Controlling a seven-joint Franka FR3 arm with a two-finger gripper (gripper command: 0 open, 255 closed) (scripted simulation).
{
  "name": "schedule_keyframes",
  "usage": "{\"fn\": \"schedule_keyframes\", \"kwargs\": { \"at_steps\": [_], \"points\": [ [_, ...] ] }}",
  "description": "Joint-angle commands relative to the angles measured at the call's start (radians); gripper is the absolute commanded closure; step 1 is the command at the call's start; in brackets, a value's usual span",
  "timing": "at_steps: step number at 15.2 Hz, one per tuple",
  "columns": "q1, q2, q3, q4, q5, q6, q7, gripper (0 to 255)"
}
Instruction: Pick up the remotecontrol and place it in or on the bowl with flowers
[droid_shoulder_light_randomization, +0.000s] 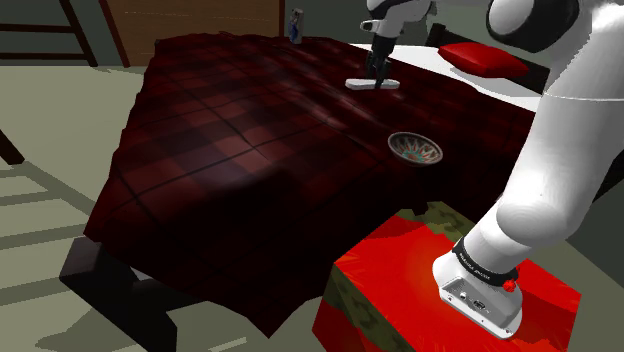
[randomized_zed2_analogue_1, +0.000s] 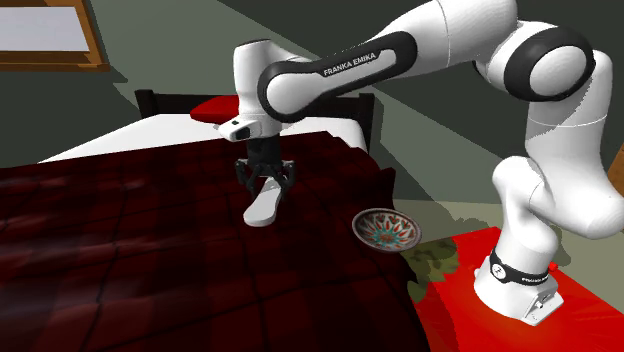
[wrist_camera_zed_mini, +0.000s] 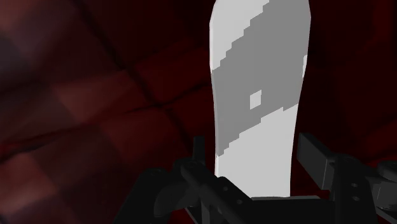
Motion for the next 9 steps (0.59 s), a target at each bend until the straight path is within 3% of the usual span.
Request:
{"fn": "schedule_keyframes", "kwargs": {
  "at_steps": [1,9],
  "points": [
    [0.026,-0.095,-0.007,-0.126,-0.035,0.038,0.017,255],
    [0.061,-0.443,0.001,-0.521,-0.182,0.116,0.111,255]
  ]
}}
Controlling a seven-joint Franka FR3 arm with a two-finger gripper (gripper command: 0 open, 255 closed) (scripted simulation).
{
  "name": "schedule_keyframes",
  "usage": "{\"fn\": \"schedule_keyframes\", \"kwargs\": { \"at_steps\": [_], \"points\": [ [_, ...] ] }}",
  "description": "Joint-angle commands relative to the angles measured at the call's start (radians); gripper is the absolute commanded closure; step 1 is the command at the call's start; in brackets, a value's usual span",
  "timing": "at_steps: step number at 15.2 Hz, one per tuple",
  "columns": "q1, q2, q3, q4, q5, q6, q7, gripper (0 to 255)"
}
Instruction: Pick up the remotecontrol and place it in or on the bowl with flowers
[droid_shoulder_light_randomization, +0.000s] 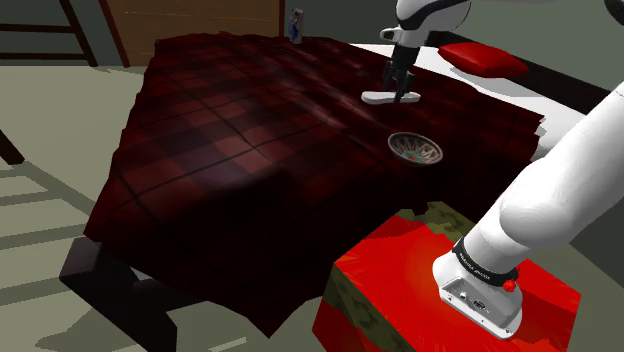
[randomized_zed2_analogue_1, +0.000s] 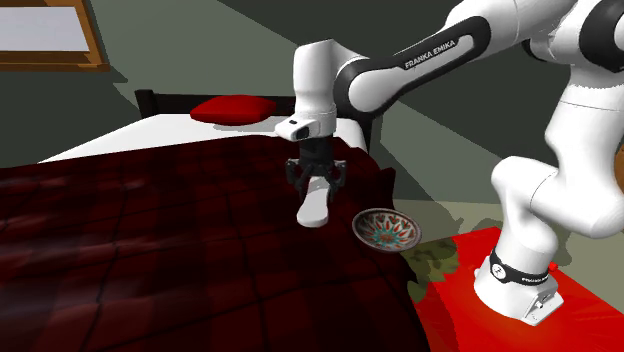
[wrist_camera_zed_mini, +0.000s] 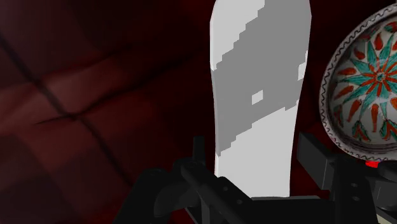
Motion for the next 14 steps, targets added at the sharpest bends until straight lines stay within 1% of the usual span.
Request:
{"fn": "schedule_keyframes", "kwargs": {
  "at_steps": [1,7,12,13,14],
  "points": [
    [0.000,-0.093,0.009,-0.095,-0.039,0.010,0.029,255],
    [-0.034,-0.353,0.050,-0.330,-0.126,-0.008,0.098,255],
    [-0.078,-0.580,0.090,-0.499,-0.170,-0.068,0.136,255],
    [-0.081,-0.598,0.094,-0.510,-0.172,-0.075,0.138,255],
    [-0.082,-0.594,0.091,-0.522,-0.174,-0.060,0.138,255]
  ]
}}
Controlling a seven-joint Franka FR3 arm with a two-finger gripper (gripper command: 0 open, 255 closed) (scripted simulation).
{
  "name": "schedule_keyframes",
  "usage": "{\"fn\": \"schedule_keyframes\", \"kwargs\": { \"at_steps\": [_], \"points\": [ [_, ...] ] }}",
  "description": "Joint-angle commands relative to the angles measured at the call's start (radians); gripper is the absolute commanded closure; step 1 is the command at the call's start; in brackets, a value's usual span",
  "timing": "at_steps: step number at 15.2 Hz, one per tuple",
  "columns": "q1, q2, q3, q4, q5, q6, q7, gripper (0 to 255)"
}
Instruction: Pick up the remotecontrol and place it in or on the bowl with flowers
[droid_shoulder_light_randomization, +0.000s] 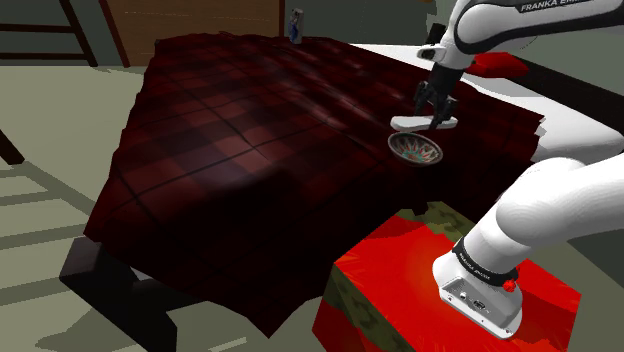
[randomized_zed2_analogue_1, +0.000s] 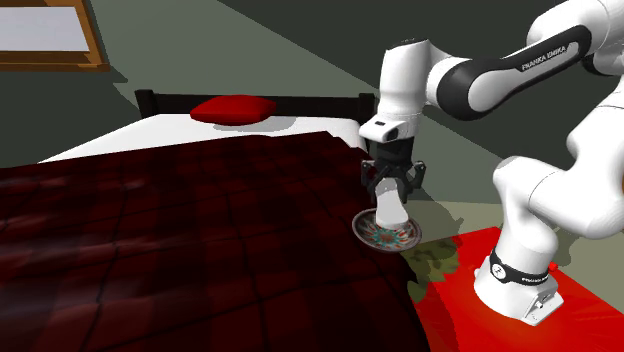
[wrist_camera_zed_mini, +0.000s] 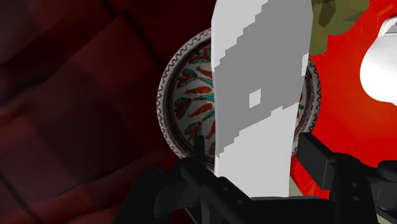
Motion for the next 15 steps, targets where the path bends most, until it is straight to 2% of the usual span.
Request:
{"fn": "schedule_keyframes", "kwargs": {
  "at_steps": [1,13,15],
  "points": [
    [-0.005,-0.014,0.000,-0.030,-0.006,0.016,0.002,255],
    [-0.009,0.062,-0.036,-0.150,-0.028,0.211,0.001,255],
    [-0.009,0.062,-0.036,-0.150,-0.028,0.211,0.001,255]
  ]
}}
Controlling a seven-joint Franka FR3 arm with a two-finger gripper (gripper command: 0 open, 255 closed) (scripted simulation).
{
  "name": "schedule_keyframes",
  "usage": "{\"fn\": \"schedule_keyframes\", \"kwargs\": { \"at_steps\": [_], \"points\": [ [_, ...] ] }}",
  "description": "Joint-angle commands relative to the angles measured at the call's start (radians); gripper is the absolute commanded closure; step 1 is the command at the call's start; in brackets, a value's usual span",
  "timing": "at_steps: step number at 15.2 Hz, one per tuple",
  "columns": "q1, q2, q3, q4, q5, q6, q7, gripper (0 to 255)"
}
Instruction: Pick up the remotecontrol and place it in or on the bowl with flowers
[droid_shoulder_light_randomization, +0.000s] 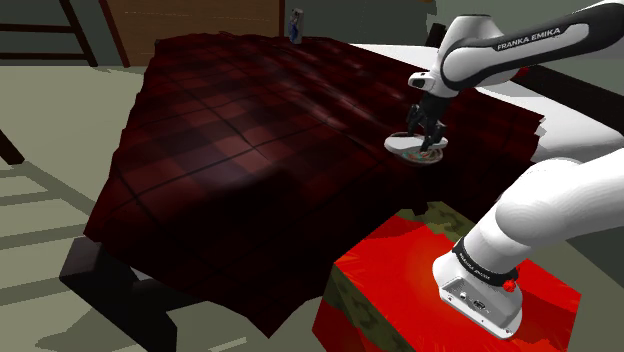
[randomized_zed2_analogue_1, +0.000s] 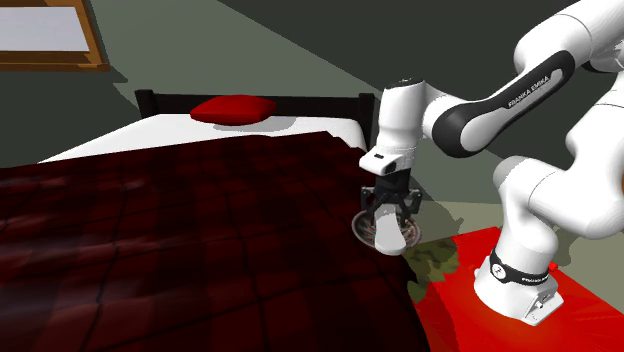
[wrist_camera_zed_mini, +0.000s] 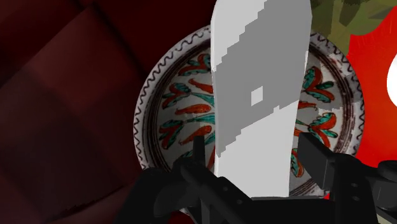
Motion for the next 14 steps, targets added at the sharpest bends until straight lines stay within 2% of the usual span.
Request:
{"fn": "schedule_keyframes", "kwargs": {
  "at_steps": [1,6,7,12,14],
  "points": [
    [0.001,0.004,-0.001,-0.003,0.000,0.006,0.000,255],
    [0.001,0.004,-0.001,-0.003,0.000,0.006,0.000,255],
    [0.000,0.004,-0.001,-0.002,0.000,0.005,-0.001,0],
    [0.001,0.004,-0.001,-0.003,0.000,0.006,0.000,0],
    [0.002,-0.032,0.013,0.044,0.008,-0.076,0.000,0]
  ]
}}
